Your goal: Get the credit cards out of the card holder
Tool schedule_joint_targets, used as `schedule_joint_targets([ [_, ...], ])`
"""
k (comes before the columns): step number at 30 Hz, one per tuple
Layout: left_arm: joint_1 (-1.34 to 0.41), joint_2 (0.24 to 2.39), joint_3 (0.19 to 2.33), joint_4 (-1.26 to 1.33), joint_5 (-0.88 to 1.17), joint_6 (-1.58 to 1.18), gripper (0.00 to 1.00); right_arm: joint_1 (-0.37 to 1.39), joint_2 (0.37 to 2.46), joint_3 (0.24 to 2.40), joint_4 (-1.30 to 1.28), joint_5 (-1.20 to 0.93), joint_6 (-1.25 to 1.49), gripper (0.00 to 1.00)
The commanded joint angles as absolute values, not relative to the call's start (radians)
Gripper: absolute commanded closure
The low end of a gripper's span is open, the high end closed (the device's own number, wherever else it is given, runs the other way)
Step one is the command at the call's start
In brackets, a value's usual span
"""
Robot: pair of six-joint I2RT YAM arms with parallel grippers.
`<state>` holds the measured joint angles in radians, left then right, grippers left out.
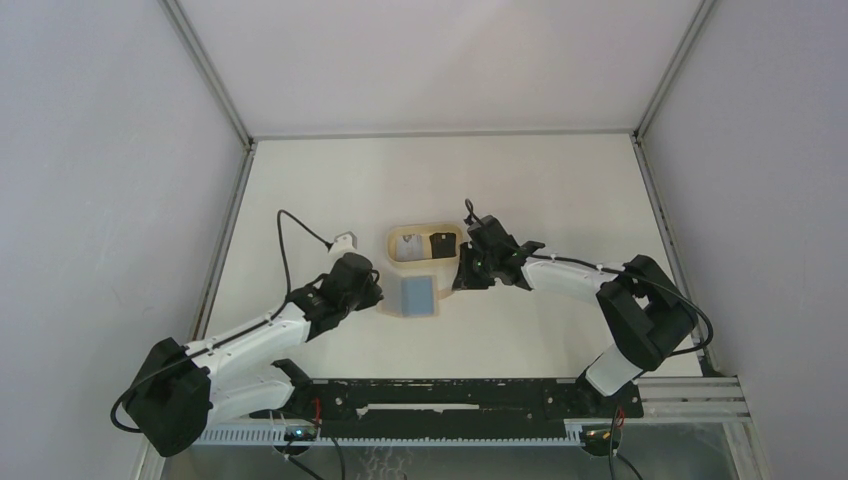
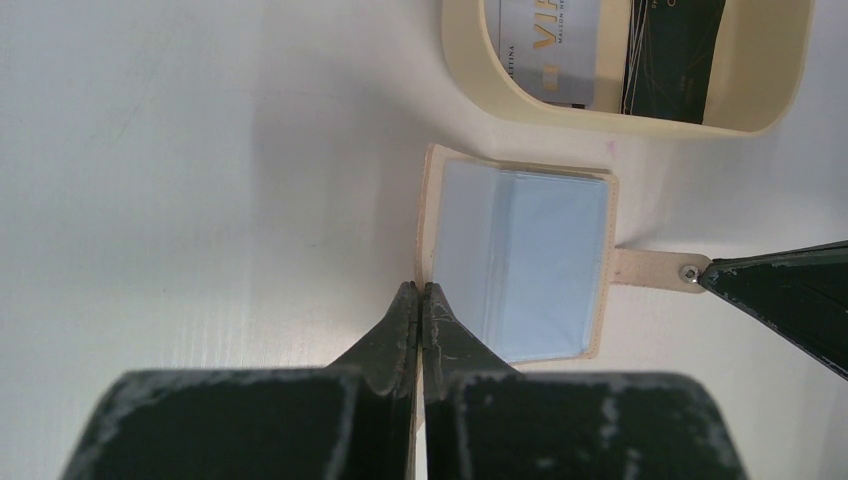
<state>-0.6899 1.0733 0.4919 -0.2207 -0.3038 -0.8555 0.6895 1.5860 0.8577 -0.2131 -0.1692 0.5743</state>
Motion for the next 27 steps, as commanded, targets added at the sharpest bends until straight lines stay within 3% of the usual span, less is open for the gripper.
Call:
schedule_joint_targets([
  [1,-0.694,1.073,0.549,-0.211,-0.321,-0.834,1.0,0.693,1.581,0.893,-0.191,-0.171,0.584,0.85],
  [7,-0.694,1.074,0.549,-0.211,-0.32,-0.836,1.0,0.69,1.578,0.893,-0.19,-0.182,0.593,1.0],
  [27,-0.745,1.201,0.632,-0.065,-0.176,-0.868,1.0,0.652,1.562,0.893,-0.174,-0.253,0.621,1.0],
])
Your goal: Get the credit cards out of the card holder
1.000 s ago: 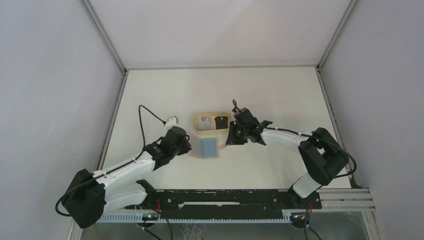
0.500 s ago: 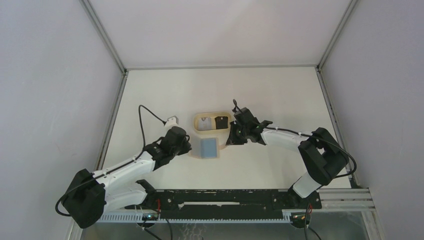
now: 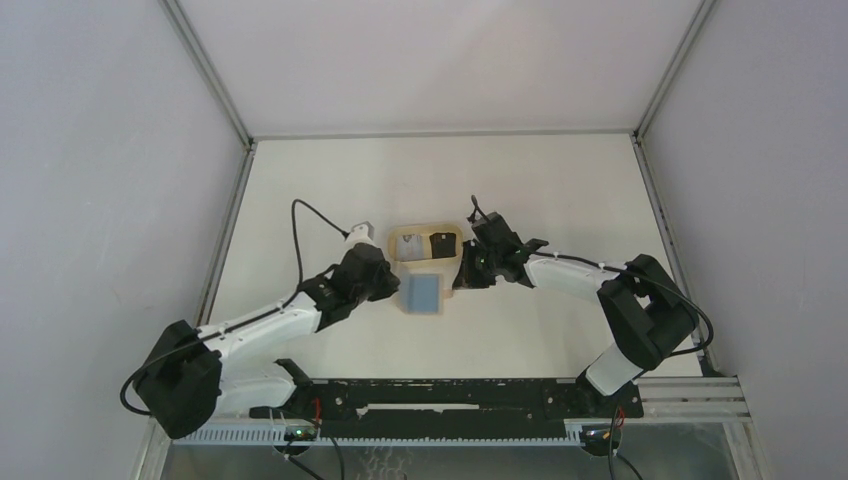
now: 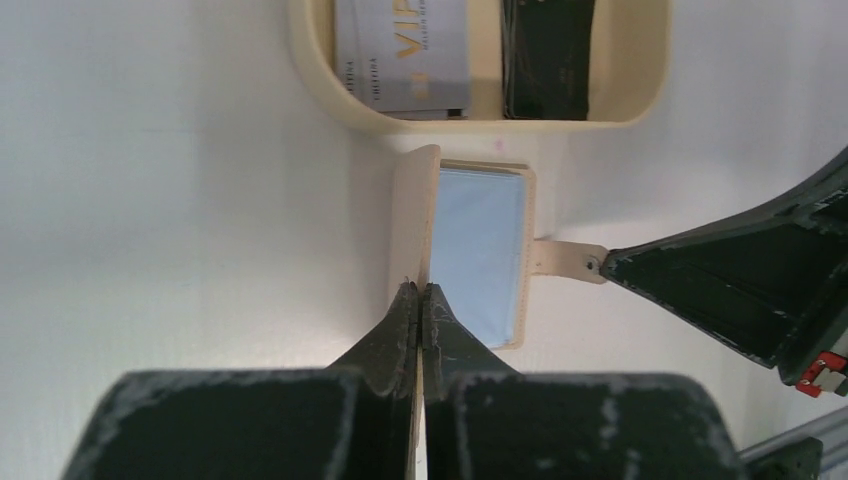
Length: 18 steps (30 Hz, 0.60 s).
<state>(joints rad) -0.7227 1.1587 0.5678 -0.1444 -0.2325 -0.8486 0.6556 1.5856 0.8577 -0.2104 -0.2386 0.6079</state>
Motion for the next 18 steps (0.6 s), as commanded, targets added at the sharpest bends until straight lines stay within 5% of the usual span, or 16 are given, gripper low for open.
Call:
schedule_joint_targets([
  [1,-0.747,1.213,0.637,-0.057,-0.167,-0.869,1.0,0.652,1.562,0.893,-0.172,-0.253,0.621,1.0],
  [5,-0.767,1.264,0.658,-0.018,-0.135,-0.881,0.93,0.648,1.566,0.893,-0.162,-0.263,0.627,1.0],
  [13,-0.792,1.345,0.692,0.074,-0.074,-0.922,0.41,0.648,1.573,0.892,-0.159,-0.271,0.629,1.0],
  [18,-0.802,1.395,0.699,0.134,-0.046,-0.97,0.33,0.642,1.561,0.89,-0.17,-0.261,0.628,1.0],
])
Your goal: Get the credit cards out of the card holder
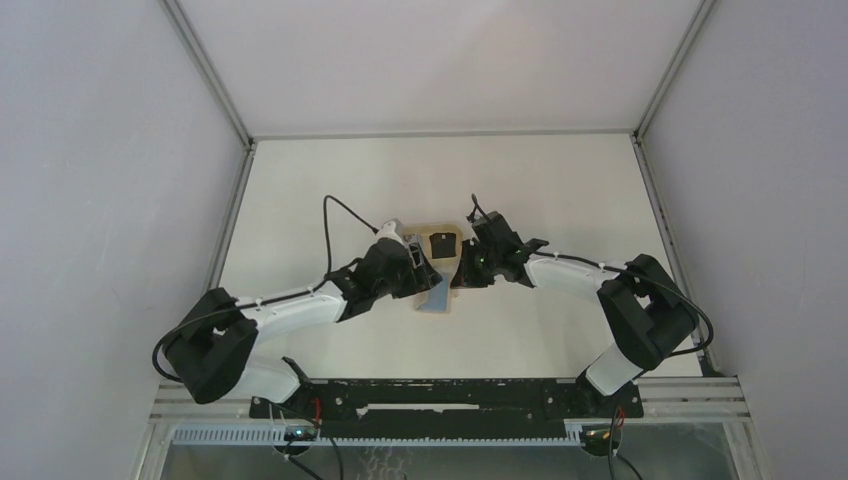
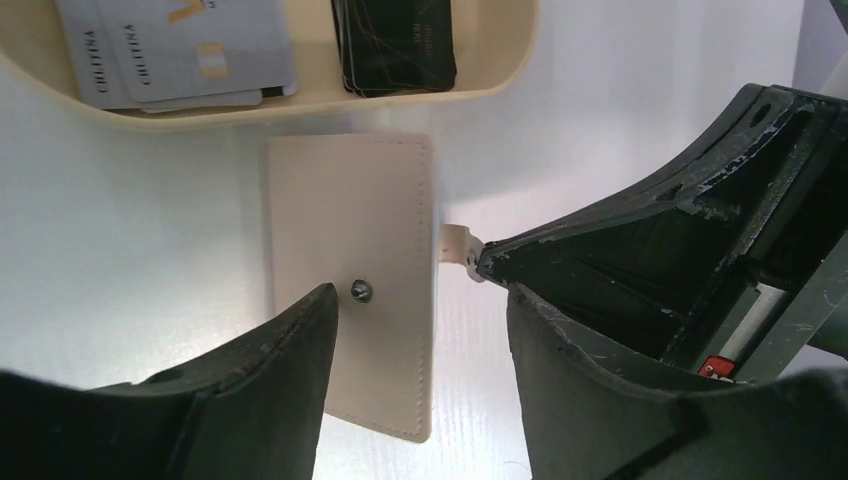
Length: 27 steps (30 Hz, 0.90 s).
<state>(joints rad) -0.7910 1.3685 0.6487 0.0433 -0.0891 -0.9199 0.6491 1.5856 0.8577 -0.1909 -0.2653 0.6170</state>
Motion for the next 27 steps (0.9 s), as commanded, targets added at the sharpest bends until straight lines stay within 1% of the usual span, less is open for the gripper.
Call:
schedule_joint_targets([
  [1,-0.803,1.404,0.698,0.147,-0.041,-0.983,0.33,0.64,1.555,0.887,-0.168,-0.258,0.631,1.0],
  [8,-0.803,1.467,0.684,0.224,-0.039,-1.079,0.32,0.628,1.525,0.86,-0.166,-0.243,0.633,1.0],
  [19,-0.803,1.524,0.624,0.187,-0.139,-1.196,0.34,0.617,1.517,0.848,-0.147,-0.259,0.639,1.0],
  [21,-0.803,1.515,0.609,0.181,-0.164,-1.216,0.39,0.62,1.532,0.848,-0.136,-0.27,0.644,1.0],
  [24,-0.801,1.489,0.579,0.183,-0.196,-1.247,0.65,0.628,1.551,0.851,-0.12,-0.285,0.654,1.0],
  [25,-0.8,1.483,0.571,0.185,-0.202,-1.251,0.7,0.631,1.557,0.856,-0.121,-0.285,0.654,1.0],
  [27,-0.796,1.473,0.563,0.184,-0.206,-1.252,0.77,0.639,1.568,0.866,-0.123,-0.285,0.654,1.0],
])
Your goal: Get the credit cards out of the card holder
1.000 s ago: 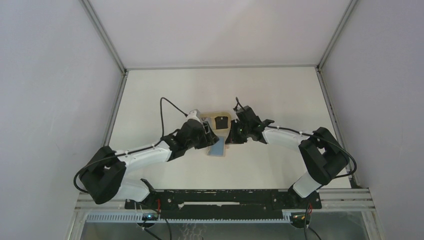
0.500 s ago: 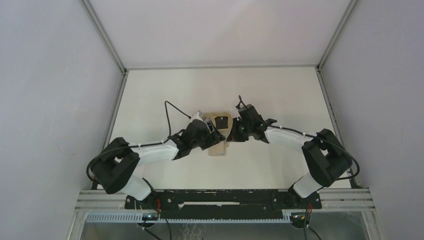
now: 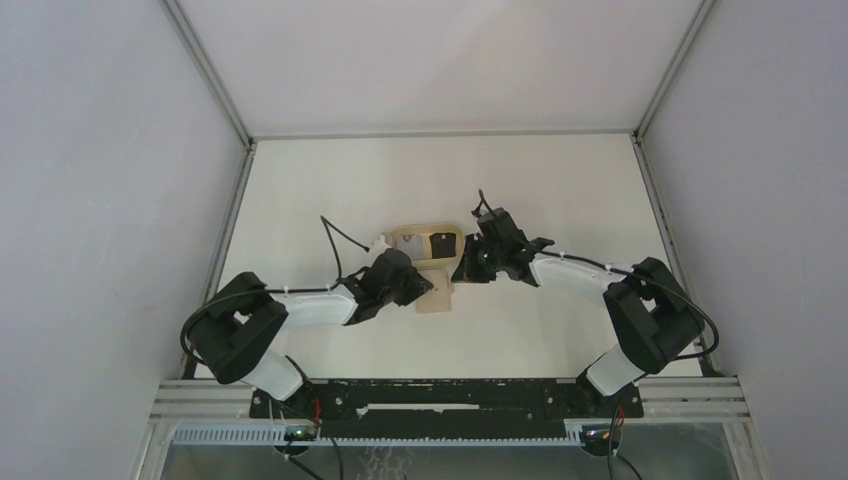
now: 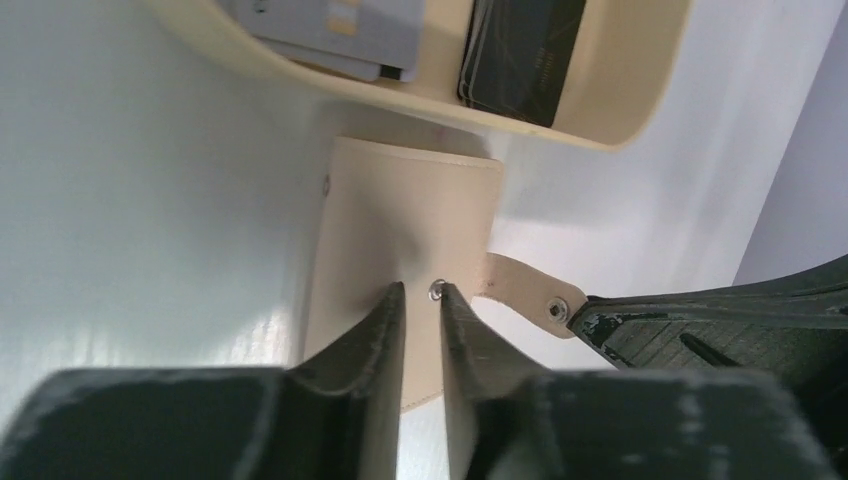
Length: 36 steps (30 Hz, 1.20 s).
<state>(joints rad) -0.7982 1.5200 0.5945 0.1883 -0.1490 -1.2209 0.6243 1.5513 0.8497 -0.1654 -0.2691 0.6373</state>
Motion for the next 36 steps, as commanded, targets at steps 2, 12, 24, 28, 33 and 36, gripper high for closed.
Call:
schedule_joint_targets([
  [2,-0.794,1.47,0.564,0.173,-0.207,-1.247,0.88,0.647,1.581,0.879,-0.125,-0.284,0.654,1.0],
  [12,-0.789,1.513,0.587,0.137,-0.181,-1.233,1.0,0.693,1.666,0.965,-0.156,-0.28,0.652,1.0],
  [24,-0.785,1.547,0.596,0.142,-0.163,-1.229,1.0,0.719,1.739,1.034,-0.189,-0.276,0.652,1.0],
  [28,-0.781,1.552,0.594,0.142,-0.16,-1.23,1.0,0.724,1.758,1.034,-0.198,-0.273,0.649,1.0],
  [33,-0.781,1.552,0.593,0.142,-0.16,-1.231,1.0,0.726,1.776,1.036,-0.201,-0.27,0.647,1.0],
  [36,-0.782,1.554,0.594,0.143,-0.16,-1.231,1.0,0.725,1.783,1.035,-0.196,-0.268,0.647,1.0],
])
